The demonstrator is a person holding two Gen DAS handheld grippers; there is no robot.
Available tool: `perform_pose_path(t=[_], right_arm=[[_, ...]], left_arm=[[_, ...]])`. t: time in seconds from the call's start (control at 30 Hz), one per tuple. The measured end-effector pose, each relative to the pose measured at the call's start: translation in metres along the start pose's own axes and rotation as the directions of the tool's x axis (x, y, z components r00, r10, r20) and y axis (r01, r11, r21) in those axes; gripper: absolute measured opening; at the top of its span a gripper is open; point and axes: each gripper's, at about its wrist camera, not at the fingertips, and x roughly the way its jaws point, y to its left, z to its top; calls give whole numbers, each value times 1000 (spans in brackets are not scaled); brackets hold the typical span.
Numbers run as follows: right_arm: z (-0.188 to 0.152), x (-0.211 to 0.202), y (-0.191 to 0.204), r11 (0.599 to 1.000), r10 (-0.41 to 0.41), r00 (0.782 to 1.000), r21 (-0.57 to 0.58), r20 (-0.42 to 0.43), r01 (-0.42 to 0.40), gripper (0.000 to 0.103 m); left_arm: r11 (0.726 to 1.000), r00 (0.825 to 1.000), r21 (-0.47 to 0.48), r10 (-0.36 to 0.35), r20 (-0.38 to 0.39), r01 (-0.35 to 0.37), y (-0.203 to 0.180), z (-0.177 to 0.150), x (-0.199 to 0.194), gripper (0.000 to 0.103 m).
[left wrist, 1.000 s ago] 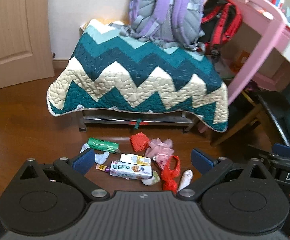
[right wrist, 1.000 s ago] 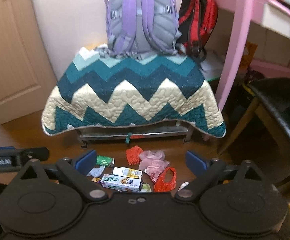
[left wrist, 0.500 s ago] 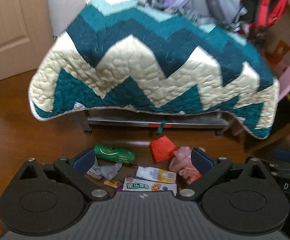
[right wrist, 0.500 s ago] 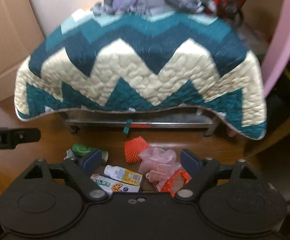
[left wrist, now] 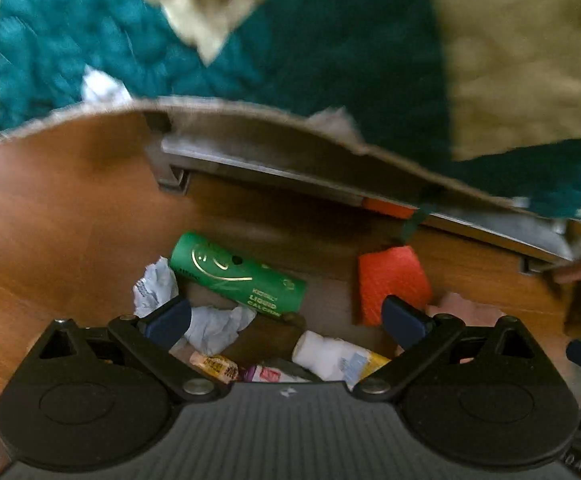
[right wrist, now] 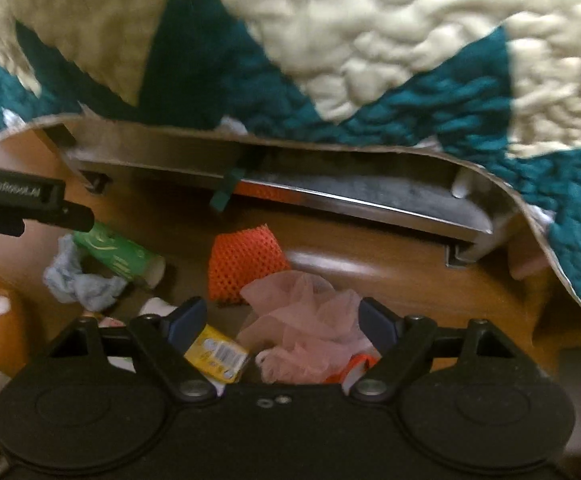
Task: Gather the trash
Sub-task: 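Grasp the green bottle with the left tool while the right tool grasps the pink mesh bag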
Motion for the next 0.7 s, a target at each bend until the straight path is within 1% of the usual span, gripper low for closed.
perform_pose_path(t=[0.07,0.17,0.23,0.4,0.47,0.63,0.7], right_arm=[[0,19,-1,1000,5,1000,-19,-15,-5,82],[0,43,-6,999,15,999,-30,-43,-16,81],[-1,58,-6,999,10,998,-44,-61,-13,81],[-9,87,-6,997,10,995,-72,-101,-17,79],[-13,96,-7,997,9,992,-71,-122,-18,79],[-20,108,-5,998,0,990,-66,-139,-9,76],[-21,113,-5,998,-7,989,-66,-146,-3,71]], left_arm=[[1000,1000,-12,10,-17,-10,3,3,21,102],[998,998,-37,41,-56,-44,9,7,58,102],[996,995,-62,58,-85,-63,14,10,80,98],[988,989,-122,75,-129,-91,28,18,119,98],[984,986,-152,71,-149,-94,32,21,132,97],[976,978,-192,64,-197,-102,36,21,159,86],[976,975,-190,68,-210,-109,35,19,164,78]])
